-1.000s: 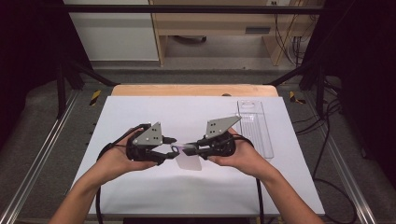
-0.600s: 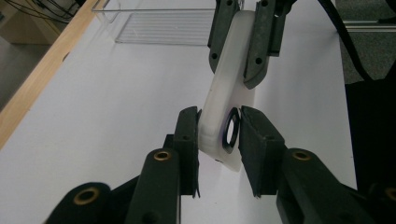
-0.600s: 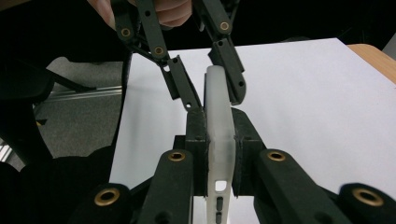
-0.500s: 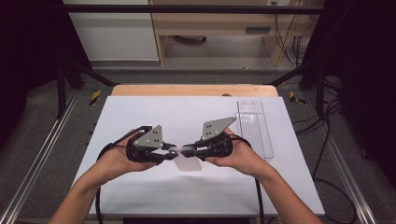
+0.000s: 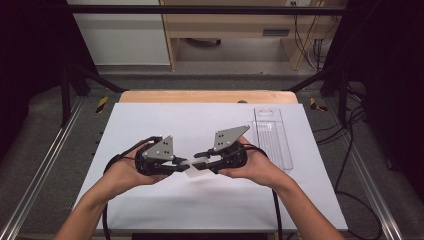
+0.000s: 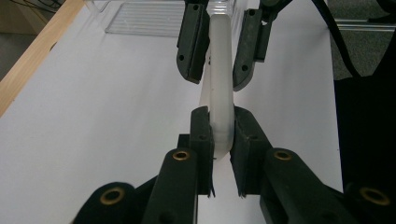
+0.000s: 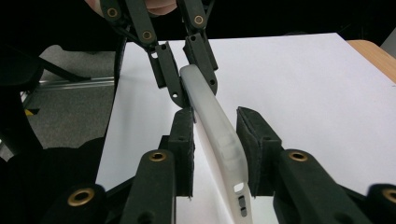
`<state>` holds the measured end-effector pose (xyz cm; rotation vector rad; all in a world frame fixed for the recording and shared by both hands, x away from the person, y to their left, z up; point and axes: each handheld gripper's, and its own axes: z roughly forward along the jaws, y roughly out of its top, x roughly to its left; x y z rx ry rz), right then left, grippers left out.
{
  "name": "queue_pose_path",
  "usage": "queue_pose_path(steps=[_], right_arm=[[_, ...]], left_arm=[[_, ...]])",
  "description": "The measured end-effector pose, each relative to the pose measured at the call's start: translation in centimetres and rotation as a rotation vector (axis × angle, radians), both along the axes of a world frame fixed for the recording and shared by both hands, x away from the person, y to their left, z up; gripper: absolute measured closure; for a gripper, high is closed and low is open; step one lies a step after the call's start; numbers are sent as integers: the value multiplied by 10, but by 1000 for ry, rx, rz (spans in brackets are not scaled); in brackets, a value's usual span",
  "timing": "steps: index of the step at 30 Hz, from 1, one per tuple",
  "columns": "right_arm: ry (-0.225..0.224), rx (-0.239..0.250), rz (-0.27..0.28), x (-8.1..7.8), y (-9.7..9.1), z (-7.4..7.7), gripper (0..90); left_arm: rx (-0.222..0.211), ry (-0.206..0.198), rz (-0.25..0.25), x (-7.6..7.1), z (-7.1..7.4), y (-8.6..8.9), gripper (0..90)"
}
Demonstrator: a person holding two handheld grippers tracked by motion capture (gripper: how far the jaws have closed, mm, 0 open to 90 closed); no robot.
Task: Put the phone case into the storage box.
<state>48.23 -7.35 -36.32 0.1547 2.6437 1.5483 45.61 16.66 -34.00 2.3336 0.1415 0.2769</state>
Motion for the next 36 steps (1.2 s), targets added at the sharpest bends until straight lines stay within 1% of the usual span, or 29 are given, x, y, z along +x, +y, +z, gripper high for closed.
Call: queue_pose_path(steps=[4,8,10,13,14,16,20,23,27,29,31,33,35,36], right_arm=[[1,2,-6,1,-1,0,652],[-3,-1,-23,1,-3,0,600],[-4,4,-30,2,-4,0,577],[-2,10,-46,2,-5,1,499],[-4,9,-55,2,-6,2,456],[-10,10,-72,2,-7,2,411],[-35,12,-129,1,-10,3,236],[-45,6,-174,0,-11,3,158],[-83,2,-217,-4,-14,3,122],[-104,-4,-251,-7,-15,3,101],[-109,12,-290,-8,-18,2,90],[-124,7,-328,-9,-19,0,82],[-137,5,-363,-11,-20,-2,79],[-139,13,-379,-11,-21,-3,79]], left_arm=[[-13,3,5,0,-1,-1,798],[-18,4,7,-1,-1,0,800],[-29,7,9,-1,-1,1,801],[-38,10,18,-1,-1,2,800],[-37,9,21,-1,-1,2,800],[-36,10,26,0,-1,2,800],[-47,9,43,1,-1,2,800],[-57,8,61,3,-1,3,800],[-80,10,98,5,-3,4,800],[-95,18,119,7,-4,5,800],[-109,16,139,7,-5,5,800],[-124,21,158,8,-6,5,800],[-125,27,183,9,-8,4,800],[-121,25,192,9,-9,4,800]])
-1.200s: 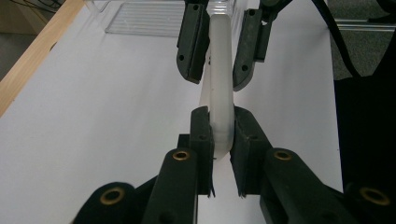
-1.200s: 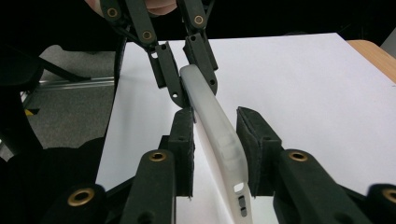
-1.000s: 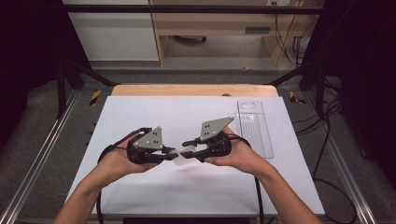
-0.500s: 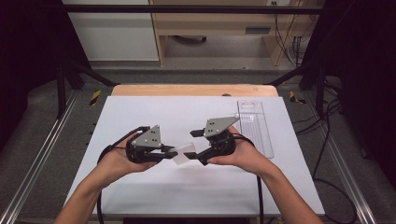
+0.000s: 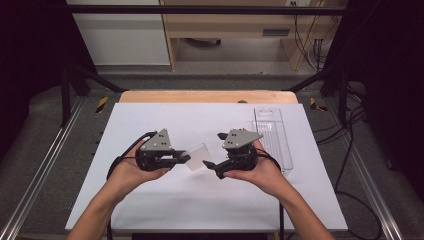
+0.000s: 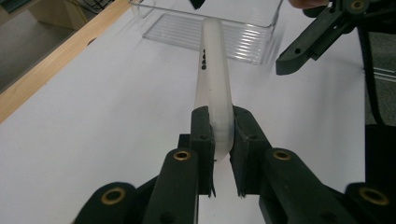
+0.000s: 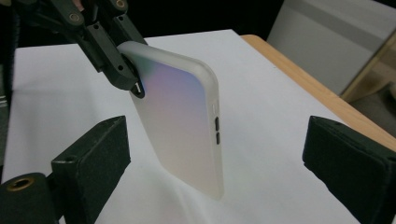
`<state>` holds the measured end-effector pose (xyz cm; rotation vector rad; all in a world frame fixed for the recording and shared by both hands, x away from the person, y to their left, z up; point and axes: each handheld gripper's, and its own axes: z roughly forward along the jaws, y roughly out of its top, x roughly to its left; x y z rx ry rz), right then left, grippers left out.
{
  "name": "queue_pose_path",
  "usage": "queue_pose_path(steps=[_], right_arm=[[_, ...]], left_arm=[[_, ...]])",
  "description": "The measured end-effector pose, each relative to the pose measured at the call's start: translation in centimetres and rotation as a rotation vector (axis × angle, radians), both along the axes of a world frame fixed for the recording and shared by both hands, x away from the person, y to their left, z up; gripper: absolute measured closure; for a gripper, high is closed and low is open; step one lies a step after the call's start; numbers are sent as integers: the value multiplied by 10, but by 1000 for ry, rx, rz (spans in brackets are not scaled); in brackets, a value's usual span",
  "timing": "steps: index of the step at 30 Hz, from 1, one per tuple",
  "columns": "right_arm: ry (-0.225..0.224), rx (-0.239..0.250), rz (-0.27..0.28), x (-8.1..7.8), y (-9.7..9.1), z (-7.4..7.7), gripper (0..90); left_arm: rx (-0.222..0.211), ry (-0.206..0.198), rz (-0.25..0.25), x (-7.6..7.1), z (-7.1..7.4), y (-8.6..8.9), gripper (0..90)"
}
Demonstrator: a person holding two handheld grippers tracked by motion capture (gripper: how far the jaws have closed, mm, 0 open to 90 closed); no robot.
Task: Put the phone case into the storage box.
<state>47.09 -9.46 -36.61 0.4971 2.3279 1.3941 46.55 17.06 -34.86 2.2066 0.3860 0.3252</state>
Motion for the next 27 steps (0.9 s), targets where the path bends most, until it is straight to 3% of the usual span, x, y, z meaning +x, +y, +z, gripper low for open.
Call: queue_pose_path(steps=[12,27], right_arm=[[-26,44,-80,-6,1,-10,49],[-35,67,-122,-11,9,-17,48]], left_arm=[[-92,2,125,1,3,4,801],[-132,13,186,-1,9,8,800]])
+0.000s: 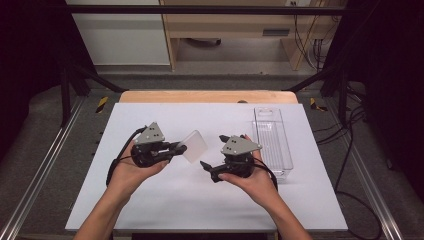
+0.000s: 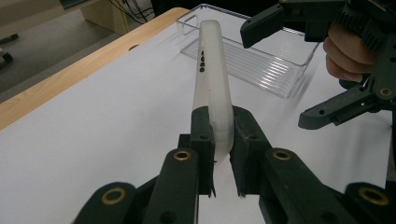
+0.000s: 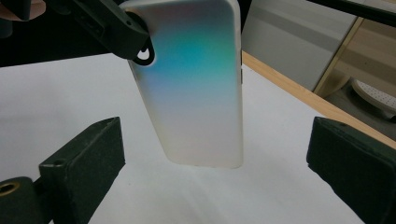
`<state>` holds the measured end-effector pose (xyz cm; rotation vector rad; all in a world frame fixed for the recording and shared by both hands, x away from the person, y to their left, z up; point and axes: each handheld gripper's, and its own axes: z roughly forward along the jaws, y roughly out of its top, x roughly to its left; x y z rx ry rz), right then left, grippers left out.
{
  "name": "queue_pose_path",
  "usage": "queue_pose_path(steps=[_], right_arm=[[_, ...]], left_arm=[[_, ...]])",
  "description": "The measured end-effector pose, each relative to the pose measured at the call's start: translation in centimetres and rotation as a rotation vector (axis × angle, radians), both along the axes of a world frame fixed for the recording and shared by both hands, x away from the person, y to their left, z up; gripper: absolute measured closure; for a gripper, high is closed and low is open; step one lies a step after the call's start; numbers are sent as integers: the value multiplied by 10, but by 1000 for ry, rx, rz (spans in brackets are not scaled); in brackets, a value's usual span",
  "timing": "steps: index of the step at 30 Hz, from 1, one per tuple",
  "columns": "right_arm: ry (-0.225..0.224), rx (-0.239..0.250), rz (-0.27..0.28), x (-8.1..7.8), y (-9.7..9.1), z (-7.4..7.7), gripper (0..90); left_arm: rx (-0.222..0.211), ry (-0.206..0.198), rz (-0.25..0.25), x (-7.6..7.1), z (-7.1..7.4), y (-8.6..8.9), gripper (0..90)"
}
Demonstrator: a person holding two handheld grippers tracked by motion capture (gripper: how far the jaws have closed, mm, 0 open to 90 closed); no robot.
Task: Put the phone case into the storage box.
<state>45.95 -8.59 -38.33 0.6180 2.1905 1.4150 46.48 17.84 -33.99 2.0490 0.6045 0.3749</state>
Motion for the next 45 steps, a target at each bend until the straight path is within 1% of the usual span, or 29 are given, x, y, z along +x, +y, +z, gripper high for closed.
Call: queue_pose_path(steps=[5,8,11,14,16,21,27,30,34,37,41,43,45], right_arm=[[-8,5,-8,-1,0,-1,55],[-10,5,-13,-3,0,-2,50],[-9,12,-18,-3,1,-3,47],[-16,18,-24,-4,1,-5,47],[-21,19,-32,-4,1,-5,44],[-17,28,-32,-6,4,-5,43],[-14,33,-29,-4,12,-7,43],[-15,40,-34,-3,17,-9,44],[-23,41,-47,1,24,-12,45],[-26,40,-45,2,28,-13,47],[-41,26,-43,4,35,-14,48],[-52,22,-45,5,36,-14,50],[-53,21,-47,6,37,-15,50]], left_arm=[[-16,8,-3,-1,1,0,801],[-19,7,1,-1,2,-1,801],[-23,15,9,-1,2,-1,801],[-35,17,14,-1,3,-1,801],[-34,16,16,-1,4,-1,801],[-41,21,21,-2,4,-2,801],[-54,31,22,-2,2,-2,801],[-84,55,28,-1,1,-1,801],[-87,62,40,-1,3,-2,801],[-104,74,43,-2,4,-4,802],[-93,79,38,-4,3,-8,801],[-95,84,33,-5,2,-9,801],[-102,90,28,-6,1,-11,801]])
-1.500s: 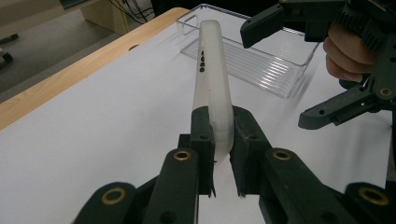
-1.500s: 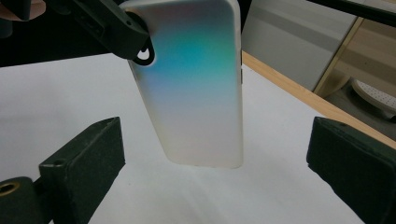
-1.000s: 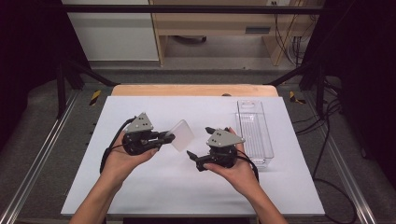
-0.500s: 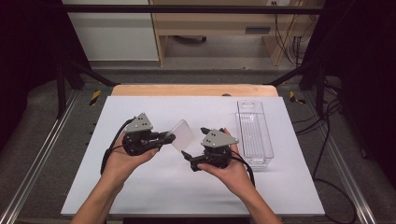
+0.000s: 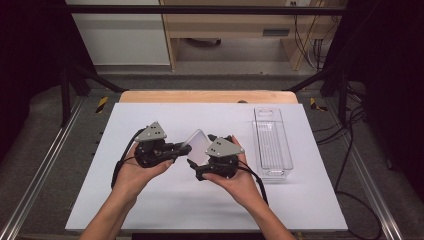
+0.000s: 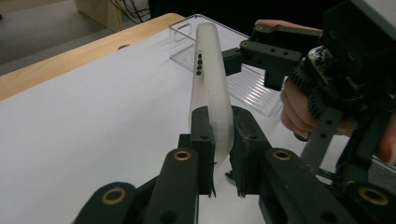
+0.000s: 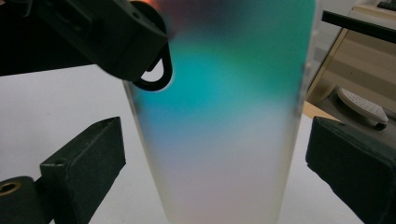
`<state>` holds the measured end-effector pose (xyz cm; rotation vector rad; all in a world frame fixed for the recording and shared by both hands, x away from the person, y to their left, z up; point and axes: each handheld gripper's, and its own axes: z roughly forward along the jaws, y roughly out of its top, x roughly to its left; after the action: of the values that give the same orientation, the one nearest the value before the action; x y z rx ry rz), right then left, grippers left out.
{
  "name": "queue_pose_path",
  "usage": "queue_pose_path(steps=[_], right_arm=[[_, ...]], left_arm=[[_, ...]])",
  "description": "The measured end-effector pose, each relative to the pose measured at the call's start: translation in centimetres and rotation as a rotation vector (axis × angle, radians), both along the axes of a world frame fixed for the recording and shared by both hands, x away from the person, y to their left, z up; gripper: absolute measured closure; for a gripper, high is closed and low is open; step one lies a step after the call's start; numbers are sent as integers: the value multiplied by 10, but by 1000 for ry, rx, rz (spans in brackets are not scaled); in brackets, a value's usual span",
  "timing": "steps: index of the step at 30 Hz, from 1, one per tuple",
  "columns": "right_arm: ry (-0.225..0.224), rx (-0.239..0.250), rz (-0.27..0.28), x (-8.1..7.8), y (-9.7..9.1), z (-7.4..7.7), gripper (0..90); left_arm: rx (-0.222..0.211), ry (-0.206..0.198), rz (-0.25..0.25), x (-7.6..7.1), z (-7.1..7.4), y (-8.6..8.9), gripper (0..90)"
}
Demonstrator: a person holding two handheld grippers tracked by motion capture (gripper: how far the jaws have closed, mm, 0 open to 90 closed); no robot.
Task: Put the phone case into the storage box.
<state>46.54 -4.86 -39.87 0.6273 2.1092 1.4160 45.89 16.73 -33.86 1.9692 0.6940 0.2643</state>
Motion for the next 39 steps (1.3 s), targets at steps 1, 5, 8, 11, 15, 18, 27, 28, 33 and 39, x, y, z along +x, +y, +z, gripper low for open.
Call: queue_pose_path(steps=[1,5,8,11,15,18,27,28,33,39], right_arm=[[-1,-2,0,1,1,-1,50],[-7,2,-1,3,3,-3,52],[-16,5,5,3,4,-4,62],[-21,8,1,3,4,-5,74],[-28,15,7,3,4,-4,98],[-30,11,7,2,4,-4,108],[-43,16,12,1,3,-3,161],[-42,15,15,1,3,-3,164],[-27,11,23,1,3,-3,172],[30,13,23,3,2,-4,175]], left_arm=[[1,2,-1,0,0,-1,801],[-10,14,-13,-1,0,-4,801],[-15,17,-13,-2,-1,-5,801],[-33,34,-14,-2,-2,-5,801],[-42,48,-10,-1,-4,-5,801],[-62,61,-10,0,-5,-4,801],[-79,68,-7,1,-4,-2,801],[-80,69,-9,2,-5,-1,802],[-90,73,-13,2,-6,0,801],[-116,36,0,1,-11,2,716]])
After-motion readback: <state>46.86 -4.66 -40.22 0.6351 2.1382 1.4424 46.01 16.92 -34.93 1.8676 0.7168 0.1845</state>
